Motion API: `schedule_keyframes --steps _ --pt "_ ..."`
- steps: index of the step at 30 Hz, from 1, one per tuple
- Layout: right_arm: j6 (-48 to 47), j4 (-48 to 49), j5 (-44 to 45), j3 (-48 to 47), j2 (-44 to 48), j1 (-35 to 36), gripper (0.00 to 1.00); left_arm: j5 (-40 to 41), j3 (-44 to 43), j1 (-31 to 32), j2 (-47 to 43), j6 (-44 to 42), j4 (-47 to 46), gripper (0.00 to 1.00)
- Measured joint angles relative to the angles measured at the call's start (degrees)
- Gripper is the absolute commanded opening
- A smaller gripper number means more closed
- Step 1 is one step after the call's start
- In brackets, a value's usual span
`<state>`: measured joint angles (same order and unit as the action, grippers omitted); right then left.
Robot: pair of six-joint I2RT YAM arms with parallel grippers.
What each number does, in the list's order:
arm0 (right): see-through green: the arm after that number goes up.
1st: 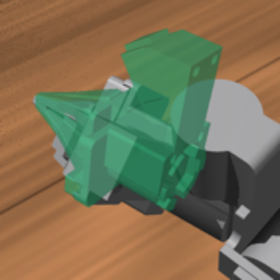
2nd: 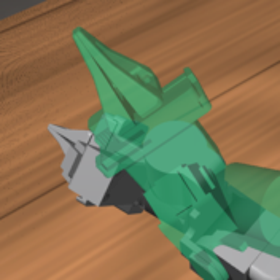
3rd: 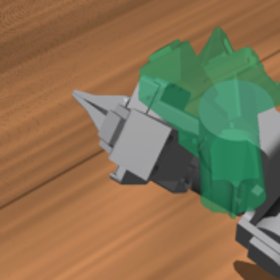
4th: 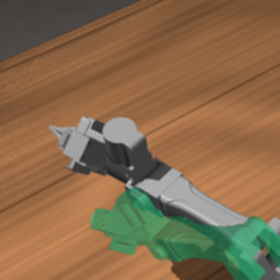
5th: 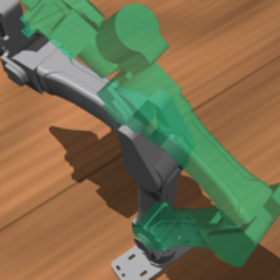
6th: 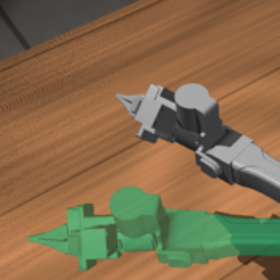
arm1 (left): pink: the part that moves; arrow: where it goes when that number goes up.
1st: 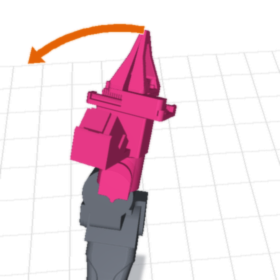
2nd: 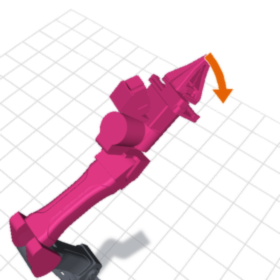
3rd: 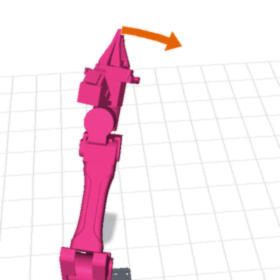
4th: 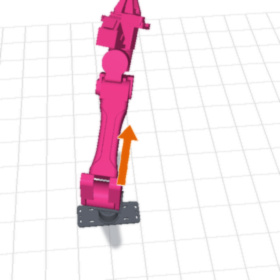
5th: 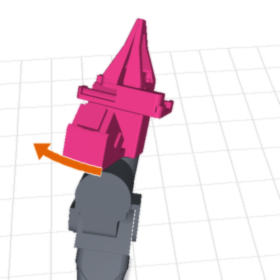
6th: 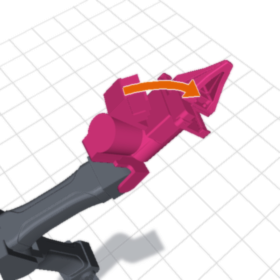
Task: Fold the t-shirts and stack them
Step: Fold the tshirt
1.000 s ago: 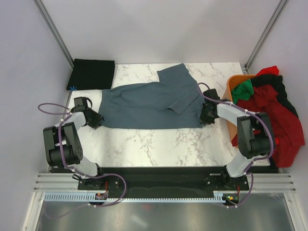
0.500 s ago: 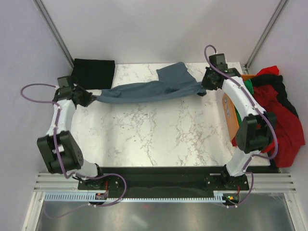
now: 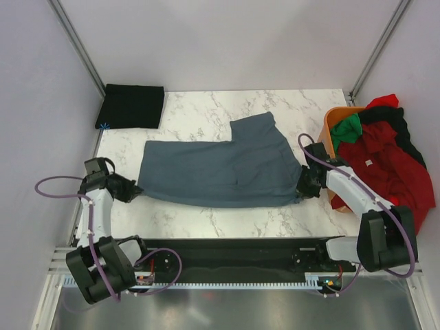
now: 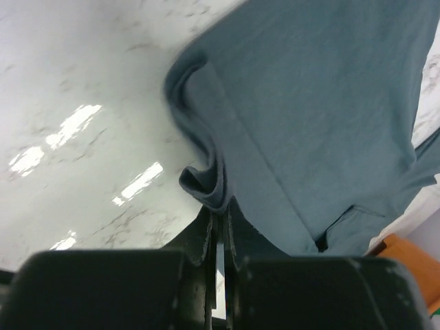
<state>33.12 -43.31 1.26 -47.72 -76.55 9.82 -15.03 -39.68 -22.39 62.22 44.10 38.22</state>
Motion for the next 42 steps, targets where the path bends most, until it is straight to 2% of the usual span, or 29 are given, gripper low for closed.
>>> schedule_keyframes --steps 2,4,5,7,8,9,10,11,12,14,18,21,25,26,33,39,42 --pt "1.29 -0.92 -0.63 2.95 2.86 0.0 0.1 0.57 1.66 -1.33 -2.69 0.0 2.4 0.02" --pt "2.56 -1.2 -1.66 4.57 6.47 -0.04 0.2 1.33 1.86 -2.32 -5.7 0.0 4.0 0.03" --pt "3.37 -1.2 -2.29 5.22 8.79 -0.04 0.31 1.53 1.84 -2.6 -7.23 -0.02 4.5 0.06" --pt "4.96 -1.38 -3.26 6.27 12.98 -0.04 0.41 2.21 1.79 -2.78 -9.66 -0.04 5.77 0.12" --pt "5.6 -1.66 -3.76 6.78 14.88 -0.04 0.46 2.58 1.68 -2.89 -10.54 -0.11 6.54 0.24" --pt "6.03 -1.95 -4.17 7.26 16.55 -0.04 0.59 2.89 1.46 -2.99 -11.15 -0.22 7.32 0.37" --pt "6.86 -2.6 -4.52 7.65 18.4 -0.07 0.66 2.95 1.22 -3.06 -11.54 -0.42 8.02 0.56" --pt "7.48 -3.39 -5.01 7.93 20.44 -0.09 0.72 2.97 0.9 -3.17 -12.04 -0.83 8.79 0.8" --pt "7.82 -4.28 -5.44 8.07 22.64 -0.09 0.78 2.89 0.5 -3.28 -12.57 -1.18 9.55 0.9" --pt "8.59 -5.46 -6.01 8.0 27.65 -0.09 0.82 2.56 -0.35 -3.39 -13.92 -1.27 10.47 1.0" --pt "8.26 -6.97 -7.06 4.04 30.77 -0.09 0.81 1.9 -3.65 -3.39 -15.04 -3.21 11.85 1.0" --pt "6.51 -6.1 -7.98 -2.67 24.35 -0.07 0.81 2.29 -7.98 -2.56 -13.75 -6.32 12.33 0.99" --pt "3.43 -1.7 -9.07 -15.89 7.96 0.17 0.81 5.7 -11.93 2.45 -11.17 -10.95 10.58 0.96" --pt "2.56 -0.13 -9.14 -19.58 3.04 0.2 0.81 6.49 -12.0 3.82 -10.64 -11.96 10.14 0.93" --pt "-2.89 6.27 -7.67 -49.59 -31.34 0.33 0.8 10.21 -9.22 13.07 -9.18 -14.62 8.33 0.93" --pt "-5.38 7.45 -6.97 -72.61 -54.62 0.33 0.8 11.76 -8.57 15.3 -9.88 -15.13 7.52 0.89" --pt "-5.9 9.03 -6.95 -79.71 -62.66 0.31 0.79 12.0 -8.57 15.45 -10.05 -15.34 7.23 0.88"
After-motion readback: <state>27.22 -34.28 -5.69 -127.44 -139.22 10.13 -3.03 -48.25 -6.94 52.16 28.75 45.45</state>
